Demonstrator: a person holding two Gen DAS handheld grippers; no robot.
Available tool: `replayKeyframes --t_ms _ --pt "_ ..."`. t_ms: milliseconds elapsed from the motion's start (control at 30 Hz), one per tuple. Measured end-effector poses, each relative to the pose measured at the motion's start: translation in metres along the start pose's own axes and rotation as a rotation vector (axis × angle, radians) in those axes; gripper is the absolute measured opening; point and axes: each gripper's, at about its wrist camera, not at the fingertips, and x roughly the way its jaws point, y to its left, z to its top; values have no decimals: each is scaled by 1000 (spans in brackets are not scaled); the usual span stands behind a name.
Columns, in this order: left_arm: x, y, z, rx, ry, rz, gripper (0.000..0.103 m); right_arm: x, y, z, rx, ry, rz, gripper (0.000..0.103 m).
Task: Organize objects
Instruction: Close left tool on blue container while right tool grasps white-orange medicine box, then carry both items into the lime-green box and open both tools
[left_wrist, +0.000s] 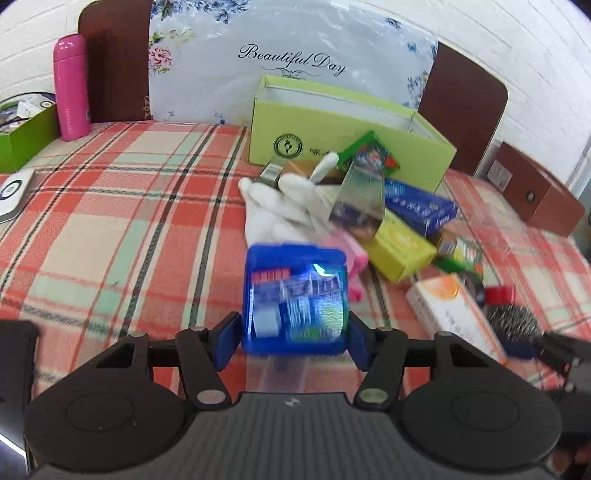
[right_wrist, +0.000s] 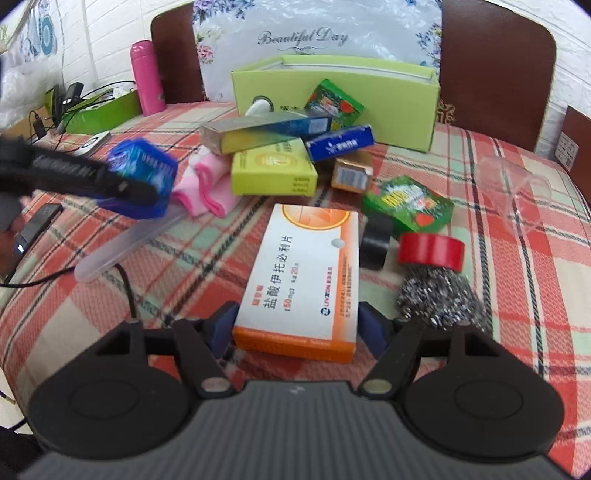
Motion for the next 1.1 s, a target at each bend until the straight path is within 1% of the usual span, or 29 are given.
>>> replayKeyframes --t_ms 67,100,167,233,300,367,433,500,567,667,733,833,900,1000,1100 --pt "6 -1 -3 11 11 39 67 1 -1 1 17 -14 -7 74" --pt "10 1 -2 -3 27 52 67 3 0 3 24 -23 -9 74" --pt "14 3 1 -39 41 53 67 6 1 6 37 -33 -5 74" --pt "11 2 5 -43 21 54 67 10 1 8 47 -31 -13 74" --pt "8 -1 8 -24 -9 68 67 12 1 9 50 -34 -14 74" --pt "8 -3 10 -9 -12 79 67 13 1 9 51 -39 -7 74" --pt "11 -1 10 -17 -6 67 66 17 1 9 48 -40 -7 74" --pt "13 3 10 -38 -2 54 58 19 1 9 46 -46 -8 74" --pt "11 5 10 -56 -5 36 57 19 3 9 29 -51 -11 66" --pt "4 4 12 -47 -18 13 57 13 0 9 36 -56 23 65" --pt "-4 3 17 -37 -33 -18 57 3 -2 11 40 -68 70 65" --pt "-15 1 31 -21 -78 -62 57 -20 -9 20 34 -107 169 65" --pt "-21 -3 44 -8 -117 -85 57 -34 -17 33 48 -155 204 65" --pt "-23 -9 67 -2 -170 -113 57 -46 -30 62 53 -254 188 65" --pt "-21 -16 93 15 -231 -120 57 -47 -41 95 45 -333 162 65"
